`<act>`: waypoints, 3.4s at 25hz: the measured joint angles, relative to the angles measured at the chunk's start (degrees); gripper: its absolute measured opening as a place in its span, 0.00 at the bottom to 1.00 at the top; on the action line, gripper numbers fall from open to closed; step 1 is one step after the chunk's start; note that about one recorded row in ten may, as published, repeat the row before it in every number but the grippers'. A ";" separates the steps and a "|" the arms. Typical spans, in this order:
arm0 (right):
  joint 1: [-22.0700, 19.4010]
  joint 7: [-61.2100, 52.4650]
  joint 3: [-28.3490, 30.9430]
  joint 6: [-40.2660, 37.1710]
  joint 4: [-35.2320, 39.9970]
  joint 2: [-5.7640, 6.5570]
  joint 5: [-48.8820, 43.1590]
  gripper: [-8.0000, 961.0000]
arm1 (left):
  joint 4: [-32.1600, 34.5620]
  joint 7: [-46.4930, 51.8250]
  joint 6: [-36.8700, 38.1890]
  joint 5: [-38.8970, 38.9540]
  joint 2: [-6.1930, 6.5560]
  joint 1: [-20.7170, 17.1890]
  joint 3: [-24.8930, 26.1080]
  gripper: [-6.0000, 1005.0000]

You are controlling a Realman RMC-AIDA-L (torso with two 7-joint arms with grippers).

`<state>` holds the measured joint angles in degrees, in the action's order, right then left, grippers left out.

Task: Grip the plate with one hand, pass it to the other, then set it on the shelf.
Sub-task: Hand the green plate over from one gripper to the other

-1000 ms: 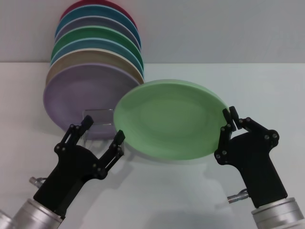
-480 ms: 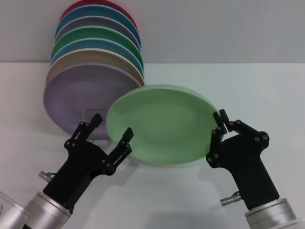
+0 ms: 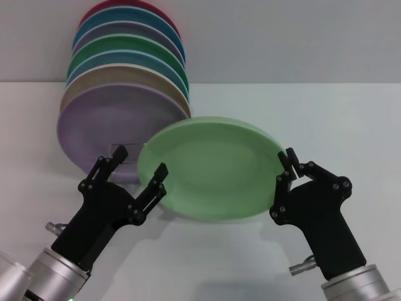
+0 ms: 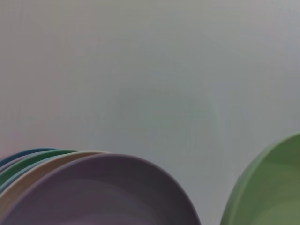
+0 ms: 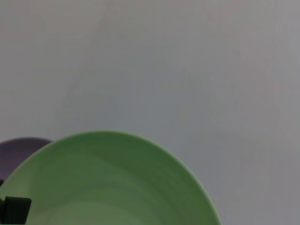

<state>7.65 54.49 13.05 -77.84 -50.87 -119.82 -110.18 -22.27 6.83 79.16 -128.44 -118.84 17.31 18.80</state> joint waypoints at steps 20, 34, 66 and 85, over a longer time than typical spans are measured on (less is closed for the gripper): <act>0.63 0.01 -0.04 0.33 0.16 0.03 -0.01 0.05 | 0.64 -0.02 -0.69 0.03 -0.08 0.33 0.71 0.58; 0.76 0.01 -0.14 0.80 0.15 0.03 -0.03 0.05 | 0.66 -0.26 -0.96 0.03 -0.08 0.54 0.71 0.41; 0.79 -0.01 -0.14 0.94 0.24 0.08 -0.03 0.06 | 0.83 -0.05 -1.67 -0.04 -0.08 0.51 0.71 0.11; 1.14 -0.01 -0.14 0.93 0.40 0.32 -0.03 0.06 | 0.57 0.10 -1.65 -0.03 -0.10 0.40 0.71 0.05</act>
<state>8.79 54.49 12.91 -76.91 -50.47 -119.51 -110.22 -21.71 6.93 77.51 -128.48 -118.94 17.71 19.51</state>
